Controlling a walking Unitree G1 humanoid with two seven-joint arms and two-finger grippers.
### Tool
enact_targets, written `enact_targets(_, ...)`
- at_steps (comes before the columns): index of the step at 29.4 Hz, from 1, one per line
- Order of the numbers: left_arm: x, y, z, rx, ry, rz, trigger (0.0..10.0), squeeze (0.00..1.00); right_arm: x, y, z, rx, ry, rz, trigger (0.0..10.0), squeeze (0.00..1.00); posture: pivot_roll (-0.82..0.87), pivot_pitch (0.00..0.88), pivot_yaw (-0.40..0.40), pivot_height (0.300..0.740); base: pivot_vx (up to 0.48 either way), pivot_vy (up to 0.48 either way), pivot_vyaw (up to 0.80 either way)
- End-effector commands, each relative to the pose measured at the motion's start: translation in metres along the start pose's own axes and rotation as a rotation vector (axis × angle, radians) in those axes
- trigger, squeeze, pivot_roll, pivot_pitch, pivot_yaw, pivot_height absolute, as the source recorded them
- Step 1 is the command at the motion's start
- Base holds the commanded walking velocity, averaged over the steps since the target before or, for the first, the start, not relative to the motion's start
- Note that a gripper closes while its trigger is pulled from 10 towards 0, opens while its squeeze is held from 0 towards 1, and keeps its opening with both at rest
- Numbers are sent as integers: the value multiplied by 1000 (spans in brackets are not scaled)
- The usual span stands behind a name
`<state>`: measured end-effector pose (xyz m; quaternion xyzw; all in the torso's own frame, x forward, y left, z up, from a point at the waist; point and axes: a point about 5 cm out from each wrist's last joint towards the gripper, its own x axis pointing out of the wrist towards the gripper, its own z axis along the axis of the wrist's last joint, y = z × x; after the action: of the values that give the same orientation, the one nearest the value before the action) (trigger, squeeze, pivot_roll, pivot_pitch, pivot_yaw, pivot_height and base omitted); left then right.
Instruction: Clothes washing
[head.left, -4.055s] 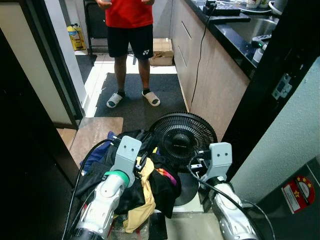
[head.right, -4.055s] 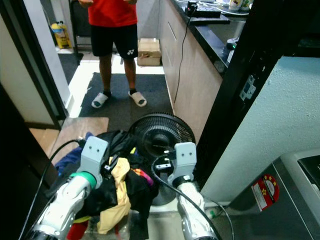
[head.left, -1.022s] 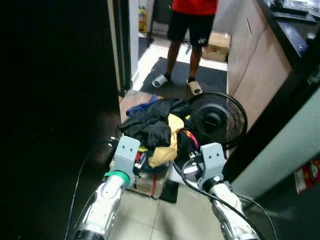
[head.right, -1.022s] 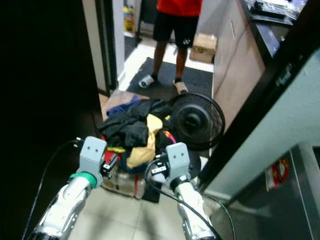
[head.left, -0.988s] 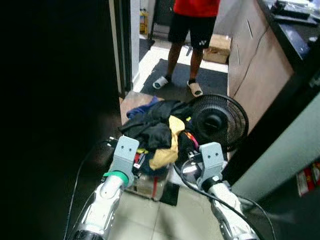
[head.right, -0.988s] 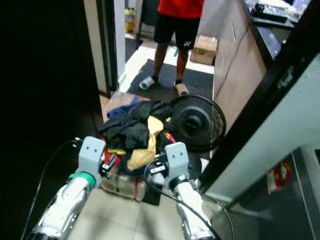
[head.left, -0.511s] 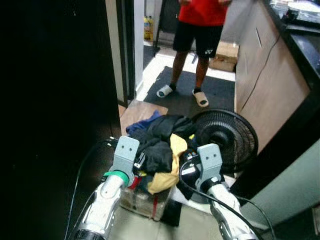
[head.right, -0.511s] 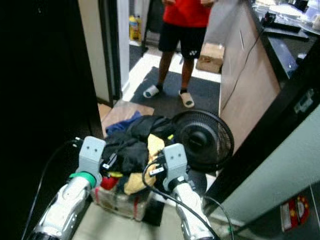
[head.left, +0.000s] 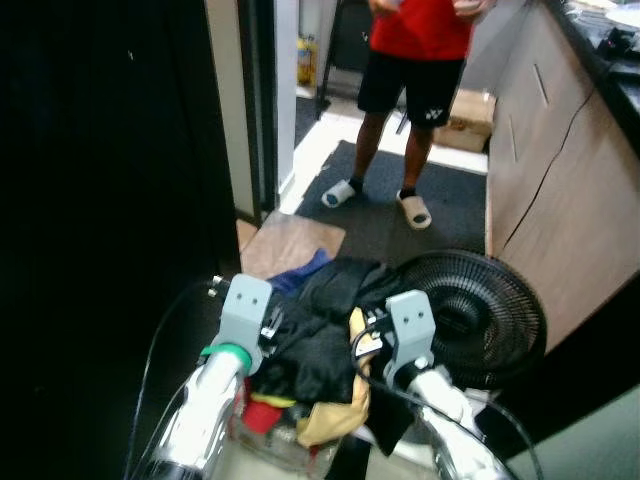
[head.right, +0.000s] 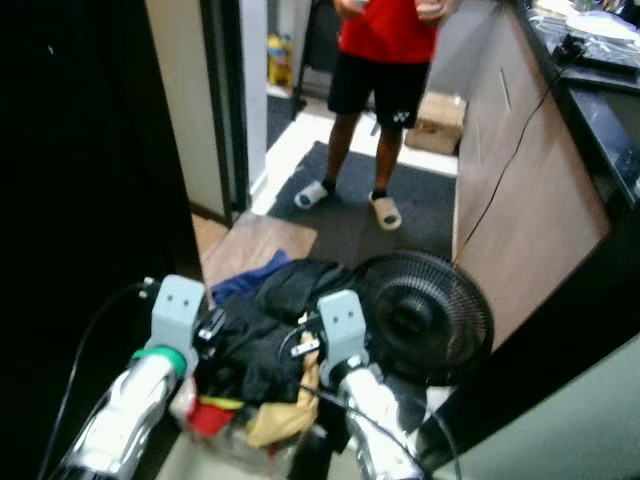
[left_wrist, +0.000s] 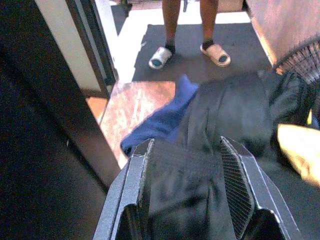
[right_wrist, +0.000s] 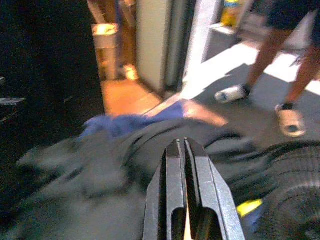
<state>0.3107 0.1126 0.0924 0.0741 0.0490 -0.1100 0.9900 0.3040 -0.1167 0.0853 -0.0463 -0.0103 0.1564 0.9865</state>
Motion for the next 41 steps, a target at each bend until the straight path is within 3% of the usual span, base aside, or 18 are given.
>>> enact_targets(1,-4,3,-11,14,46,4,10000,0,-2,5,-4,8,14,10,10000,0,71,19,1,740,0,0,0)
enact_targets(4,-7,1,-23,38,87,-23,10000,0,-2,5,-5,8,16,9,10000,0,72,22,2,740,0,0,0)
enact_targets(6,-13,2,-42,53,140,-32,10000,0,-3,7,-8,8,23,11,10000,0,71,28,3,740,0,0,0)
enact_targets(11,-20,4,-55,71,167,-41,10000,0,-6,10,-11,11,31,13,10000,0,72,36,3,740,0,0,0)
enact_targets(13,-27,7,-66,148,186,-62,10000,0,-10,10,-18,15,54,10,10000,0,74,50,0,740,0,0,0)
enact_targets(19,-31,8,-74,217,202,-81,10000,0,-13,11,-22,16,67,11,10000,0,76,64,1,740,0,0,0)
enact_targets(20,-33,9,-77,235,213,-84,10000,122,-14,12,-22,16,67,13,10000,0,72,85,0,740,0,0,0)
enact_targets(23,-33,9,-77,235,213,-84,10000,122,-14,12,-22,16,67,13,10000,0,72,85,0,740,0,0,0)
enact_targets(24,-34,10,-79,251,219,-85,10000,992,-14,14,-20,18,62,19,10000,0,70,113,1,740,0,0,0)
enact_targets(36,-26,11,-73,256,189,-89,10000,1000,9,21,16,58,-56,35,10000,0,65,184,10,740,0,0,0)
enact_targets(41,-23,12,-70,253,184,-74,10000,1000,10,24,17,76,-56,56,10000,0,67,172,8,740,0,0,0)
